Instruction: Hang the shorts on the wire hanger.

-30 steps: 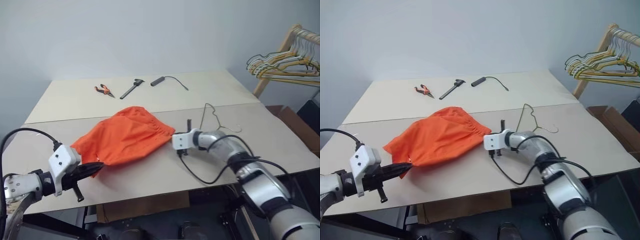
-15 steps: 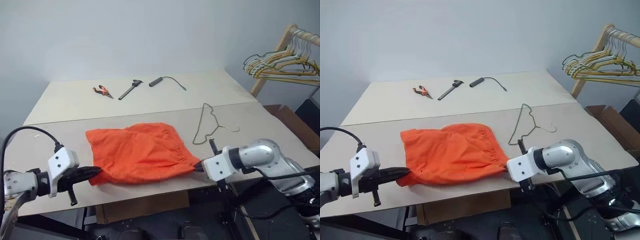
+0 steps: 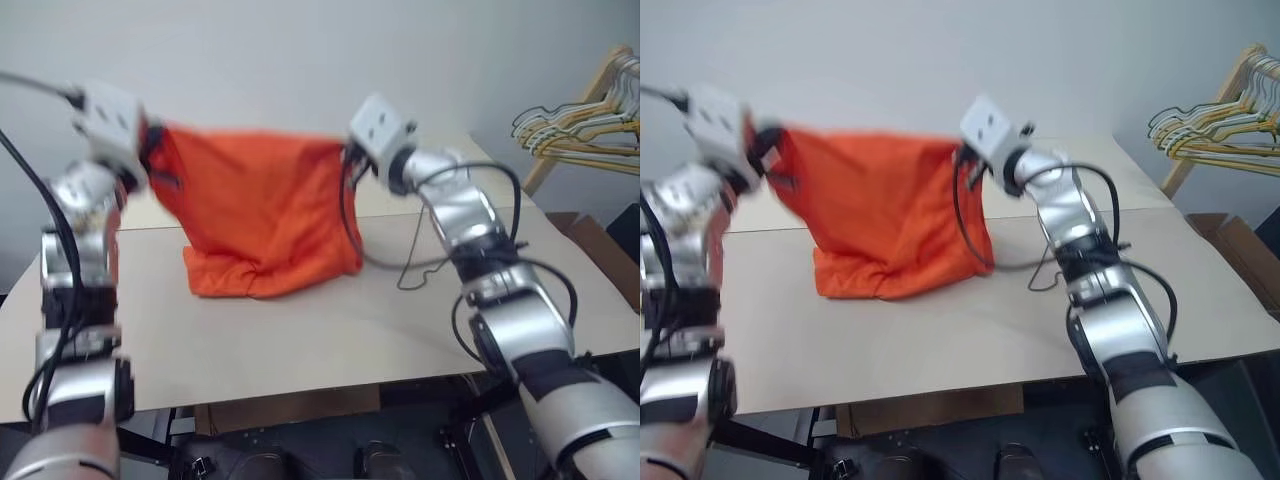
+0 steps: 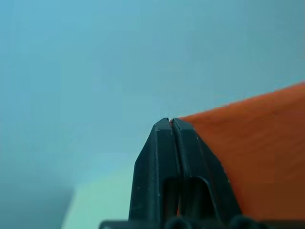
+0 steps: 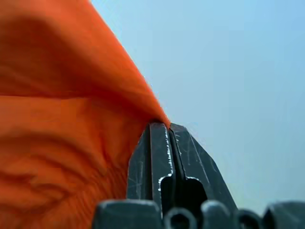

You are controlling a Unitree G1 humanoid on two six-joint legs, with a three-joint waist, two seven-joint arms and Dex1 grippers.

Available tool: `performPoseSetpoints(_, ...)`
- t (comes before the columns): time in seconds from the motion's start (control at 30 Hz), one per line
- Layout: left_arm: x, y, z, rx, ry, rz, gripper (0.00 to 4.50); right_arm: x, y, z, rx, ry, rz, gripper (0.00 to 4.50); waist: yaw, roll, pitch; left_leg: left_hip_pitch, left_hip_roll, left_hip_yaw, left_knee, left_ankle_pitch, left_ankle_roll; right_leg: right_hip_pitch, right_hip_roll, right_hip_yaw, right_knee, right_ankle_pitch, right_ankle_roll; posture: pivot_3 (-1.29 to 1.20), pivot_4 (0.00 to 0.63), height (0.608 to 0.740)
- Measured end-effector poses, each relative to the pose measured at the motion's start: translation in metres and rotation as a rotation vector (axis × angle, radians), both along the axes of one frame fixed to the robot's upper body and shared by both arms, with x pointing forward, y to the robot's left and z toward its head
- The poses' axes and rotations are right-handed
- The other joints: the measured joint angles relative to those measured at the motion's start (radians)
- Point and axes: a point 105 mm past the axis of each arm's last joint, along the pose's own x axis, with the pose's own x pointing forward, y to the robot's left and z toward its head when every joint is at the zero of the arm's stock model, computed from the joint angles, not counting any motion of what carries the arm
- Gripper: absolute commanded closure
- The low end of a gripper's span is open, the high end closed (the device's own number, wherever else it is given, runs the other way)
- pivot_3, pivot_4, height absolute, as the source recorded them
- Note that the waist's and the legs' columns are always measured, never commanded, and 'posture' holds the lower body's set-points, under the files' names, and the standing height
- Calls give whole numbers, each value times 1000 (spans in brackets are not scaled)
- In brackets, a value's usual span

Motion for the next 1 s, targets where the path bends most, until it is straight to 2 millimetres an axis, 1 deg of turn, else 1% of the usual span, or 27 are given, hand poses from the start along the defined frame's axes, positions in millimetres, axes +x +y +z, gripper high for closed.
performPoseSetpoints(0.03,-10,-3,21,-35,-97,-34,4500,-5,-3,18,47,-89,-7,4464,-9,0,0,1,-2,0,-5,0,0,-1,-2,-2,0,0,0,-5,0,740)
performPoseSetpoints(0.07,-24,-5,40,-67,-198,-77,4500,-13,-6,37,98,-192,-6,4464,-25,0,0,2,-3,-1,-8,0,0,-1,-4,-7,-1,0,0,-6,0,740)
performPoseSetpoints(0.1,-37,-5,51,-87,-269,-114,4500,-21,-8,51,135,-271,4,4464,-39,0,0,3,-3,-3,-10,0,0,-1,-5,-14,-1,0,0,-5,0,740)
performPoseSetpoints(0.13,-45,-4,54,-96,-299,-142,4500,-28,-8,58,150,-324,18,4464,-52,0,-1,3,-2,-3,-10,0,0,0,-6,-20,-2,-1,1,-5,0,740)
performPoseSetpoints(0.17,-51,-3,53,-96,-310,-165,4500,-33,-10,62,157,-362,29,4464,-64,0,-1,4,-2,-3,-10,0,0,0,-6,-22,-3,-1,2,-5,0,740)
performPoseSetpoints(0.2,-55,-2,47,-86,-301,-185,4500,-37,-12,61,158,-382,41,4464,-78,0,-1,4,-2,-3,-11,0,0,1,-7,-23,-4,-2,3,-4,0,740)
performPoseSetpoints(0.23,-58,-1,35,-66,-268,-203,4500,-40,-14,53,152,-385,50,4464,-89,0,-1,4,-1,-3,-11,0,0,2,-6,-23,-4,-2,3,-2,0,740)
performPoseSetpoints(0.27,-59,0,23,-58,-235,-221,4500,-39,-16,43,135,-372,57,4464,-99,0,-1,4,0,-2,-10,0,0,2,-6,-23,-5,-3,4,0,0,740)
performPoseSetpoints(0.3,-60,1,8,-47,-184,-236,4500,-38,-17,27,110,-339,67,4464,-109,0,-1,4,1,-2,-7,0,0,3,-6,-22,-5,-3,4,4,0,740)
performPoseSetpoints(0.33,-60,1,-4,-49,-142,-251,4500,-36,-18,12,82,-303,72,4464,-112,0,0,3,3,0,-3,0,0,5,-5,-21,-5,-3,3,18,0,740)
performPoseSetpoints(0.37,-60,1,-15,-45,-101,-259,4500,-34,-18,-4,39,-266,75,4464,-114,1,0,3,4,1,-1,3,1,5,-5,-20,-4,-2,1,18,0,740)
performPoseSetpoints(0.4,-65,2,-27,-12,-54,-266,4500,-36,-16,-23,-49,-237,87,4464,-116,1,0,7,5,3,-1,4,1,9,-5,-18,-4,0,0,18,0,740)
performPoseSetpoints(0.43,-74,4,-46,25,20,-280,4500,-39,-19,-48,-165,-193,101,4464,-117,2,0,16,8,4,-2,4,1,19,-4,-17,-5,0,0,22,0,740)
performPoseSetpoints(0.47,-85,5,-75,103,149,-310,4500,-45,-20,-84,-300,-108,148,4464,-114,2,1,26,10,5,-3,1,3,28,-3,-17,-9,0,0,23,0,740)
performPoseSetpoints(0.5,-95,5,-101,168,267,-333,4500,-52,-22,-112,-384,-32,189,4464,-111,2,1,37,12,6,-5,-5,9,38,-1,-16,-12,-2,0,23,0,740)
performPoseSetpoints(0.53,-109,3,-136,246,427,-372,4500,-63,-26,-149,-484,74,250,4464,-106,3,1,44,13,6,-5,-8,11,44,-1,-17,-12,-6,0,23,0,740)
performPoseSetpoints(0.57,-122,1,-168,280,561,-420,4500,-76,-30,-185,-560,181,312,4464,-99,4,2,49,13,6,-5,-9,9,48,-1,-17,-11,-8,1,23,0,740)
performPoseSetpoints(0.6,-129,0,-185,293,632,-444,4500,-86,-30,-208,-594,252,357,4464,-90,3,4,49,14,6,-4,-12,3,48,-1,-17,-9,-9,1,22,0,740)
performPoseSetpoints(0.63,-136,0,-196,315,682,-459,4500,-97,-28,-226,-627,313,407,4464,-78,2,5,48,14,6,-3,-11,2,46,-1,-17,-7,-9,0,22,0,740)
performPoseSetpoints(0.67,-144,1,-204,366,737,-473,4500,-107,-24,-235,-671,340,461,4464,-71,2,5,48,14,7,-2,-11,2,45,-2,-16,-4,-9,0,22,0,740)
performPoseSetpoints(0.7,-156,2,-214,427,818,-499,4500,-119,-24,-239,-724,354,517,4464,-60,4,5,48,13,8,-2,-11,2,43,-2,-14,-3,-9,0,18,0,740)
performPoseSetpoints(0.77,-181,4,-237,500,985,-567,4500,-135,-26,-237,-824,361,599,4464,-45,6,5,47,13,10,-3,-10,4,39,-2,-12,-1,-10,-2,16,0,740)
performPoseSetpoints(0.8,-188,4,-244,510,1032,-590,4500,-139,-25,-235,-841,358,622,4464,-38,6,5,47,14,11,-3,-8,8,38,-1,-12,-1,-10,-2,15,0,740)
performPoseSetpoints(0.9,-209,7,-261,571,1188,-648,4500,-155,-19,-233,-875,363,708,4464,-24,3,4,46,15,11,-3,-8,9,36,0,-12,-1,-9,-8,14,0,740)
performPoseSetpoints(1.0,-225,0,-267,596,1251,-723,4500,-164,-22,-236,-944,389,755,4464,-13,3,4,45,15,12,-3,-9,10,36,-1,-12,-1,-13,-15,11,0,740)
